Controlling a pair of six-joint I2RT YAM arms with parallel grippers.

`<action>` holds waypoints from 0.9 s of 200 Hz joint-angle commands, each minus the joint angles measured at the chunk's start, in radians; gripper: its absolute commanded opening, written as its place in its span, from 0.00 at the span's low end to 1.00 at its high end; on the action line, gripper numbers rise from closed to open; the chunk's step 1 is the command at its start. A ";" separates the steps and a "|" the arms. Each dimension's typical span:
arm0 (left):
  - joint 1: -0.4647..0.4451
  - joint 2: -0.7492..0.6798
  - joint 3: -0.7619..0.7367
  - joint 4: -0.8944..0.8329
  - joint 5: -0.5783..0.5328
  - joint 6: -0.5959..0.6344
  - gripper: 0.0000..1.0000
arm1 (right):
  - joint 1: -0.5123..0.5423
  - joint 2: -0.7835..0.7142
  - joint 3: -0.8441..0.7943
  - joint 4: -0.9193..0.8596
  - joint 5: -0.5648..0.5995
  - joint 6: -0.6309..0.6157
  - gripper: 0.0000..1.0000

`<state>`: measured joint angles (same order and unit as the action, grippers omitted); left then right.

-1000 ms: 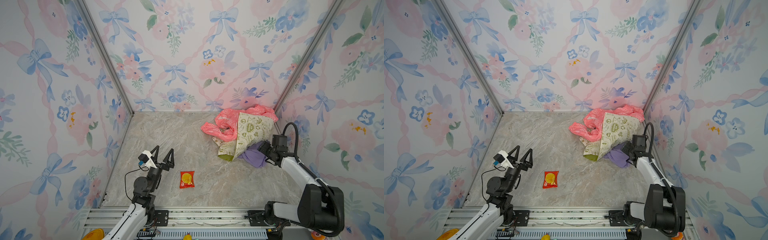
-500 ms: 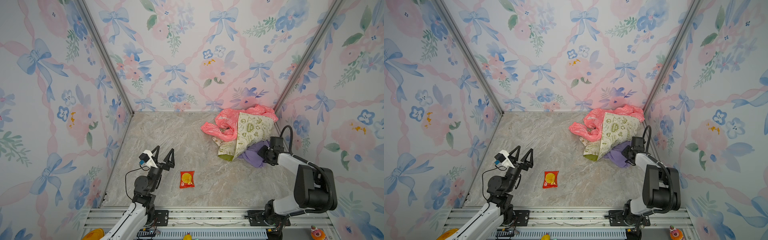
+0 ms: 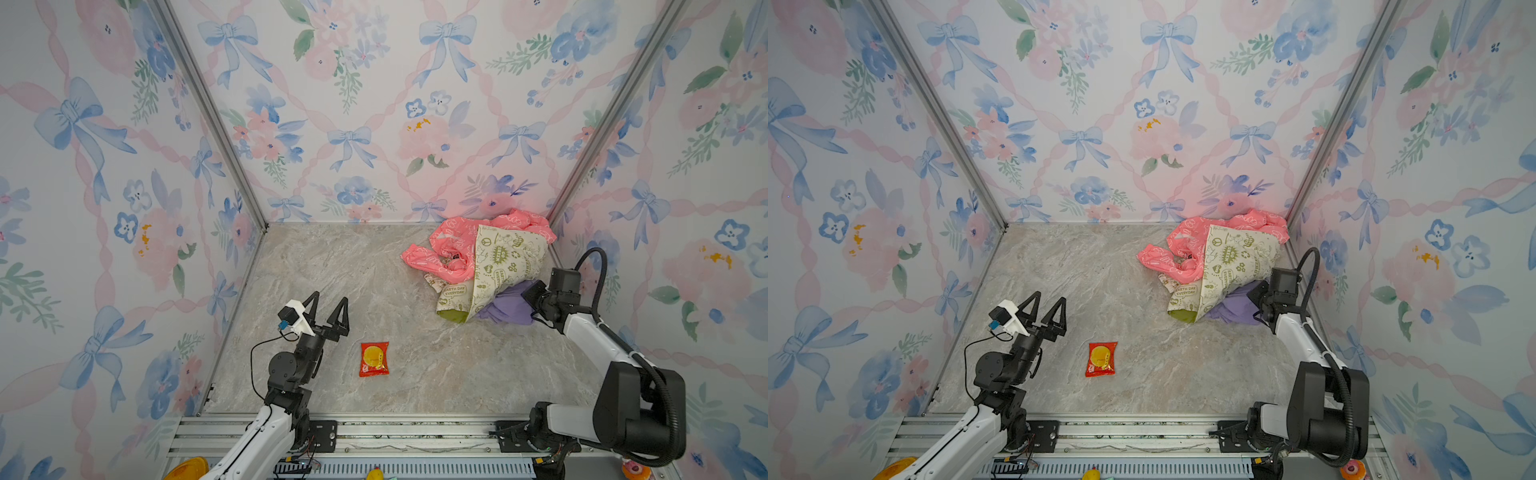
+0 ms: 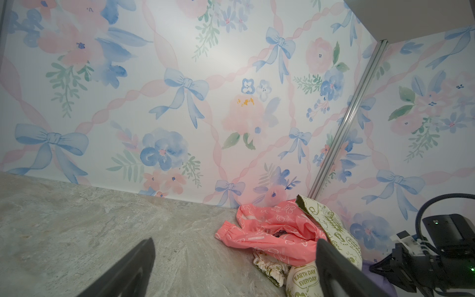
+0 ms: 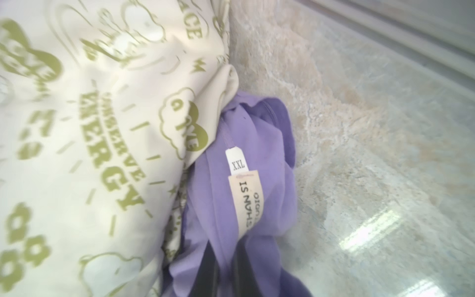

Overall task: Pick out a specific cloth from the pile
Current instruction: 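Lift the purple shirt out of the pile with the right gripper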

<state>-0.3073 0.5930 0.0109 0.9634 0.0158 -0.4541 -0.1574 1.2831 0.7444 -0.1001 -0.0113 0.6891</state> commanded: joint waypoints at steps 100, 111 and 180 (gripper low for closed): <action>-0.006 -0.001 -0.035 0.031 0.022 -0.014 0.98 | -0.005 -0.163 0.337 -0.028 0.033 0.003 0.00; -0.006 0.000 -0.035 0.031 0.024 -0.014 0.98 | -0.002 -0.176 0.339 -0.018 0.041 0.002 0.00; -0.006 0.001 -0.031 0.031 0.044 -0.018 0.98 | 0.098 -0.247 0.371 0.018 0.132 -0.058 0.00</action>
<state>-0.3073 0.5930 0.0109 0.9638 0.0360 -0.4576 -0.1101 1.0710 1.0481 -0.1608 0.0711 0.6865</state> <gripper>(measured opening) 0.979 0.087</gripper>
